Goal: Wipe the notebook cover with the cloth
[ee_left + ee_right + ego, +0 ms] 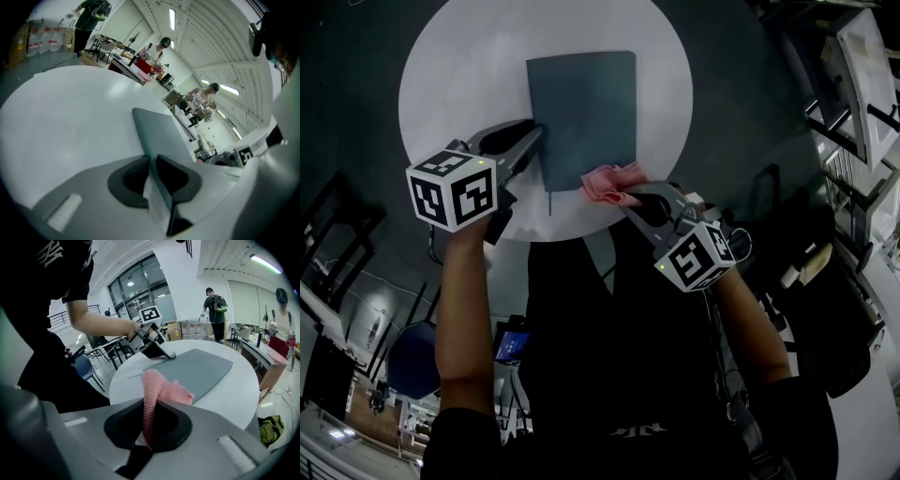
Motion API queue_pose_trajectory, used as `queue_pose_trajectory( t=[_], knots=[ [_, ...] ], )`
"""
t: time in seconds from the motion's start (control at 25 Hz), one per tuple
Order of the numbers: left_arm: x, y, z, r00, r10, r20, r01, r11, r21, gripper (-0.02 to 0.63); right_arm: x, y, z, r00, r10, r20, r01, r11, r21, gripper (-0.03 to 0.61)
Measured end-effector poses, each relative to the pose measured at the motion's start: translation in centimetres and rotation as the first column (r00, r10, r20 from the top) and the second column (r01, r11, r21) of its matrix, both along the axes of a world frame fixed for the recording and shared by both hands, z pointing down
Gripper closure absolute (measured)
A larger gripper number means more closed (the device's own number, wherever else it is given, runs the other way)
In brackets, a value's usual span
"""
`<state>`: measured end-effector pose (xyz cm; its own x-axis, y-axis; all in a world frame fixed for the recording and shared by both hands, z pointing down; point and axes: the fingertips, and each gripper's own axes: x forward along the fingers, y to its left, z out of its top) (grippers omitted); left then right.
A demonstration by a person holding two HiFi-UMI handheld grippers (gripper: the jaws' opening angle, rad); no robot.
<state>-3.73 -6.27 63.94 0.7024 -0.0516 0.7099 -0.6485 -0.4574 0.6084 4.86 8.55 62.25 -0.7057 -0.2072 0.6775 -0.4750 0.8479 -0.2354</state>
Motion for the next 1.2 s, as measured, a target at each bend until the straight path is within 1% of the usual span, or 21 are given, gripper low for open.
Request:
queue_pose_trajectory(
  t=[0.16,0.32,0.4,0.48,0.56,0.64,0.72,0.84,0.92,0.96,1.0,1.08,1.2],
  knots=[
    [0.0,0.2,-0.2,1.000,-0.010,0.000,0.010,1.000,0.009,0.555,-0.2,1.4,-1.8,1.000,-0.023,0.020,0.024,0.999,-0.034,0.568],
    [0.4,0.1,-0.5,1.000,-0.023,0.003,0.023,0.999,0.025,0.554,0.2,1.2,-5.2,0.995,0.025,0.093,-0.020,0.999,-0.050,0.566],
    [0.3,0.1,-0.8,0.999,-0.034,-0.004,0.034,0.999,0.033,0.554,0.4,0.6,-7.0,0.994,0.042,0.102,-0.038,0.998,-0.042,0.566],
    [-0.1,0.4,-1.5,0.999,-0.041,-0.004,0.042,0.996,0.078,0.555,0.4,0.1,-9.2,0.993,0.046,0.106,-0.044,0.999,-0.020,0.566],
    [-0.8,1.0,-3.1,0.998,-0.059,-0.008,0.060,0.987,0.150,0.560,0.5,-0.4,-11.7,0.993,0.039,0.113,-0.039,0.999,0.003,0.566],
    [-1.1,1.6,-5.9,0.994,-0.100,-0.040,0.106,0.973,0.205,0.560,1.0,-1.3,-14.3,0.992,0.021,0.121,-0.025,0.999,0.030,0.565],
    [-0.9,1.6,-9.6,0.988,-0.128,-0.086,0.146,0.954,0.262,0.560,1.4,-2.9,-17.2,0.986,0.016,0.165,-0.025,0.998,0.054,0.565],
    [-0.1,1.0,-16.2,0.982,-0.121,-0.145,0.167,0.915,0.368,0.560,1.7,-5.9,-22.4,0.962,0.019,0.273,-0.044,0.995,0.086,0.565],
    [0.2,1.0,-21.4,0.977,-0.112,-0.180,0.182,0.879,0.442,0.560,1.6,-7.3,-26.3,0.939,0.023,0.343,-0.063,0.993,0.105,0.565],
    [0.3,1.1,-24.2,0.975,-0.108,-0.196,0.191,0.856,0.480,0.560,1.7,-7.8,-28.4,0.926,0.026,0.378,-0.075,0.991,0.114,0.565],
    [0.2,1.2,-27.1,0.972,-0.103,-0.211,0.201,0.829,0.521,0.560,1.7,-8.2,-30.4,0.911,0.029,0.412,-0.088,0.988,0.126,0.566],
    [-0.3,1.4,-32.7,0.968,-0.091,-0.236,0.219,0.768,0.602,0.560,1.6,-9.0,-34.5,0.883,0.023,0.469,-0.111,0.980,0.162,0.565],
    [-1.9,2.4,-40.4,0.962,-0.073,-0.262,0.242,0.671,0.700,0.563,1.0,-9.0,-40.1,0.855,-0.014,0.518,-0.127,0.963,0.236,0.566]
  ],
)
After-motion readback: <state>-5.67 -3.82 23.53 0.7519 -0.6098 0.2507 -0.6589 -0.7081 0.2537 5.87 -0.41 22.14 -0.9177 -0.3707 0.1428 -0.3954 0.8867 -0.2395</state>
